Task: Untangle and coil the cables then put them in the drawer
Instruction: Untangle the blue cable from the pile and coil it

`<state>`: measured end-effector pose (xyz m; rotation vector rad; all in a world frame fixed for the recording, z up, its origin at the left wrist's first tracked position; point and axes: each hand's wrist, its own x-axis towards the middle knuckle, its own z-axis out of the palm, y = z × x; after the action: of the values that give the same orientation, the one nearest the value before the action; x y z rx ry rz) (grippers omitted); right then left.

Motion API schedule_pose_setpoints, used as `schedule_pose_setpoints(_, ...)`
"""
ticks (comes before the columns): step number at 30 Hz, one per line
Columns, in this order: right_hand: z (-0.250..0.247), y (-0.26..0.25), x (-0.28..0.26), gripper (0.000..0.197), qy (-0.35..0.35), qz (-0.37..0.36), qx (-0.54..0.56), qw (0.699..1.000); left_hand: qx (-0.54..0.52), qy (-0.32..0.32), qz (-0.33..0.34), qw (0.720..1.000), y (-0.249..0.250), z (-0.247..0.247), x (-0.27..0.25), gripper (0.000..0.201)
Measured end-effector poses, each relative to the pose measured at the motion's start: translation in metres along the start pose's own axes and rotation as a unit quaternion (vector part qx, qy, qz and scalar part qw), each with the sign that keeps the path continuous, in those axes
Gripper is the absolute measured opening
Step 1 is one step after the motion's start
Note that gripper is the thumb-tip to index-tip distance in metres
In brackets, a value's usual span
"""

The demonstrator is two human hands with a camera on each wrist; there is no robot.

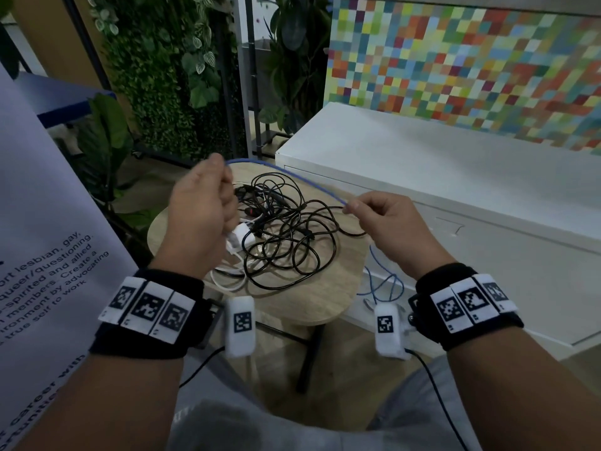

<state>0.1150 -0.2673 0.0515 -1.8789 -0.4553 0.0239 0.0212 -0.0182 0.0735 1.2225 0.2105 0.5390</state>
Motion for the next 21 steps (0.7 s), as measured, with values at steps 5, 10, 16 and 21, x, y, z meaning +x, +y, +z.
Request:
schedule_pose_setpoints(5,-0.01,0.009,-0.003,0.023,-0.021,0.026,0.015,0.999,0.033,0.045,-0.006,0.998,-0.001,-0.013,0.007,0.035)
schedule_pose_setpoints(10,0.013,0.003,-0.001,0.017,-0.117,0.012,-0.049,0.992,0.047,-0.028,-0.041,0.998,-0.018,0.011,-0.008,0.031)
schedule_pose_setpoints(16,0.034,-0.001,-0.001,0.037,-0.052,0.063,0.095,0.992,-0.006,-0.117,-0.144,0.983,-0.022,0.023,-0.022,0.036)
schedule_pose_setpoints(21,0.035,0.005,-0.004,0.021,-0.068,0.046,0.073,0.994,-0.105,-0.136,-0.165,0.971,-0.018,0.018,-0.024,0.036)
